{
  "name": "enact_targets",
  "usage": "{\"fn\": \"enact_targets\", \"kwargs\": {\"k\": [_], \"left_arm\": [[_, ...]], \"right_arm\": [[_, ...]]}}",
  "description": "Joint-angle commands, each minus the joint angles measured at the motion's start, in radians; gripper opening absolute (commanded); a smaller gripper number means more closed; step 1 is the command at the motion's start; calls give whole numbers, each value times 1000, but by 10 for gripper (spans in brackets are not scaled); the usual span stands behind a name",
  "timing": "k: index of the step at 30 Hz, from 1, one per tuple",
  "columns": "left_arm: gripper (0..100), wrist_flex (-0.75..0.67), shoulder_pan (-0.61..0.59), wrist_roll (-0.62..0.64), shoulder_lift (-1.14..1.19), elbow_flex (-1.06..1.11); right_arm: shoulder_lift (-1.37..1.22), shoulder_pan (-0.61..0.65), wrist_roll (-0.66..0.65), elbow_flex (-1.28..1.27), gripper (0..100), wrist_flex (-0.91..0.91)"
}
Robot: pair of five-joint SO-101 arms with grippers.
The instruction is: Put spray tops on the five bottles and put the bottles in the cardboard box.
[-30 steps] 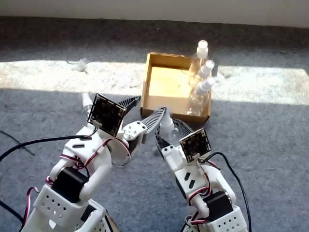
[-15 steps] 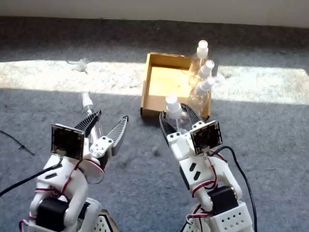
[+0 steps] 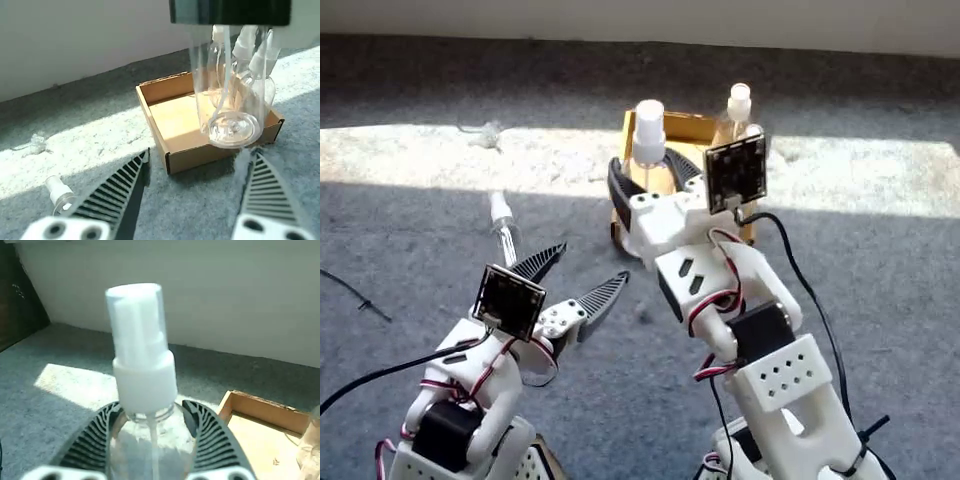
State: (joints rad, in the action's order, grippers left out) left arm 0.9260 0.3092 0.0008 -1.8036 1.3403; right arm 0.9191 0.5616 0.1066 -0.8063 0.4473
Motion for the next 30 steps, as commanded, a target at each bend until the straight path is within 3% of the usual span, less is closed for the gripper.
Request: {"fn": "enact_targets", "kwargs": {"k": [1,8,16,30], "left_arm": [[295,-18,19,-11,-8,-5],[295,-115,16,-15,-7,81],[294,-120,-35,-49,-7,94],[294,-115,-47,-44,-16,93]], "right_arm": [[-1,73,12,54,5,76],[-1,120,5,76,5,257],[-2,162,5,223,5,498],[-12,156,-38,232,5,433]]}}
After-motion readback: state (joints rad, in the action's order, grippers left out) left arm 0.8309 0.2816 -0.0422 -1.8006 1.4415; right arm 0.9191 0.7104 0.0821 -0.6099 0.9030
